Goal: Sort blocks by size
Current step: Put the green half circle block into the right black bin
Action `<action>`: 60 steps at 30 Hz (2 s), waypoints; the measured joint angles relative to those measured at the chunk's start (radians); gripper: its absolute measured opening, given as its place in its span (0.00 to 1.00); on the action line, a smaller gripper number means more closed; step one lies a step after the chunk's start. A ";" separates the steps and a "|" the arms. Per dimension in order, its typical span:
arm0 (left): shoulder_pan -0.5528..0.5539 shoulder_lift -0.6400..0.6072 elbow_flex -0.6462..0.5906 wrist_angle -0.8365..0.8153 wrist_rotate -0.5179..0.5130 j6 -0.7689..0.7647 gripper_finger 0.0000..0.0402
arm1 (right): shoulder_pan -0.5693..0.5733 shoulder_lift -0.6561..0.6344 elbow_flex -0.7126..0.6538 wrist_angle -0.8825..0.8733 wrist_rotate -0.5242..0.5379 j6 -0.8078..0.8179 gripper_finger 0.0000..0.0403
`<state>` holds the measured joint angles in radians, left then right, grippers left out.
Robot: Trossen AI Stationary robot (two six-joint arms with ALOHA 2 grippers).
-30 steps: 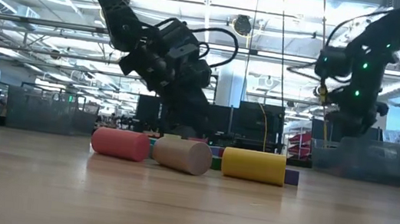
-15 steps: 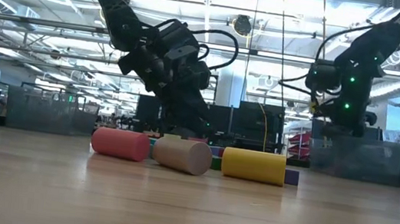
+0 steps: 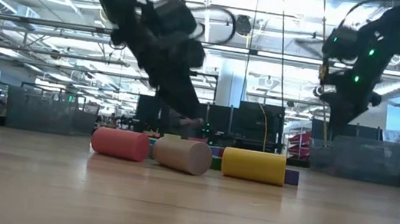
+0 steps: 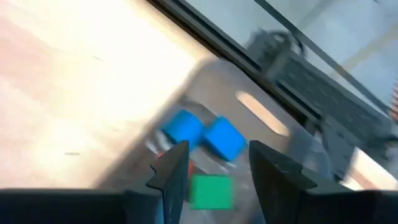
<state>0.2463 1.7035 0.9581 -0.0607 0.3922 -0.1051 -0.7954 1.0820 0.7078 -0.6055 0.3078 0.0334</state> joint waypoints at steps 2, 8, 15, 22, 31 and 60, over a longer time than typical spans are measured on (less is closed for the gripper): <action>-0.029 -0.027 0.000 -0.009 -0.063 0.019 0.44 | 0.022 -0.046 0.000 0.012 -0.074 0.000 0.38; -0.122 -0.020 0.000 0.071 -0.112 0.094 0.44 | 0.131 -0.129 0.000 0.066 -0.237 0.000 0.38; -0.200 0.054 -0.001 0.196 -0.163 0.256 0.44 | 0.273 -0.132 0.000 0.094 -0.342 -0.028 0.38; -0.207 0.103 0.000 0.289 -0.174 0.272 0.44 | 0.400 -0.091 -0.030 0.123 -0.334 0.002 0.38; -0.205 0.106 0.000 0.274 -0.347 0.268 0.44 | 0.624 0.070 -0.160 0.477 -0.335 -0.014 0.38; -0.282 0.238 0.001 0.331 -0.385 0.165 0.44 | 0.843 0.625 -0.158 1.050 -0.257 -0.098 0.58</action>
<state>-0.0360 1.9419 0.9588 0.2702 0.0074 0.0601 0.0476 1.7072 0.5499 0.4444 0.0511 -0.0647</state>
